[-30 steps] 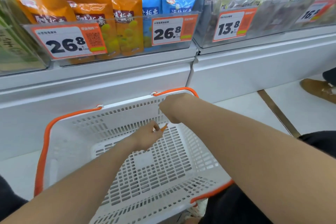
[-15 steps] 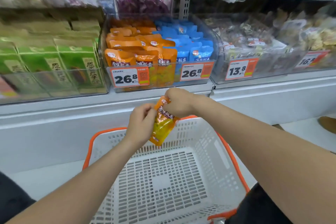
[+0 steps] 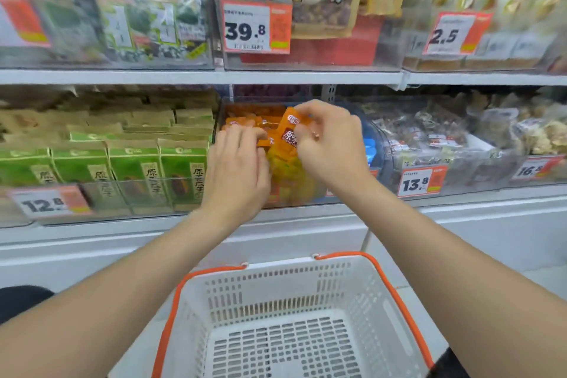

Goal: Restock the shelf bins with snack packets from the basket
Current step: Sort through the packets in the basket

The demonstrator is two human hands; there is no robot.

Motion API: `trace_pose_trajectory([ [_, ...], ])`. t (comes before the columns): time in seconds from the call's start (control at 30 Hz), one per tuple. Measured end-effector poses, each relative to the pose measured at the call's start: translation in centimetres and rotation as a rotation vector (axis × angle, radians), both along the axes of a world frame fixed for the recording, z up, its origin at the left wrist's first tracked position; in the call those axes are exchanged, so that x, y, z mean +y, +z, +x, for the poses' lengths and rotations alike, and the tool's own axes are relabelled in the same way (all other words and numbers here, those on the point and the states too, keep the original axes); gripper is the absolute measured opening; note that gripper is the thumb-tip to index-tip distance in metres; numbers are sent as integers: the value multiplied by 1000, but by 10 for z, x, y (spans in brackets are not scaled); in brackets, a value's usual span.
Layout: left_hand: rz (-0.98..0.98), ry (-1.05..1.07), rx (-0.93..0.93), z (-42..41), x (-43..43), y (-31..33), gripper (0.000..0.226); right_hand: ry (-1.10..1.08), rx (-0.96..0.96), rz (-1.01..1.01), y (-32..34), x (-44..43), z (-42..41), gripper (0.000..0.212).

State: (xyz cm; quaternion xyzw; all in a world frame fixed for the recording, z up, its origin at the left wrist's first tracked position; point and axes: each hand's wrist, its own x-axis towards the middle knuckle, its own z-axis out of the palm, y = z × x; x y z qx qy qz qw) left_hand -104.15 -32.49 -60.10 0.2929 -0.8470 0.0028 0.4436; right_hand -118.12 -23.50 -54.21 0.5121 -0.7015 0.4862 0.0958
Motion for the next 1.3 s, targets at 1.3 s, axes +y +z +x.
trace_pose_trajectory([
  [1.3, 311, 47, -447, -18, -54, 32, 22, 59, 90, -225, -11, -60, -52, 21],
])
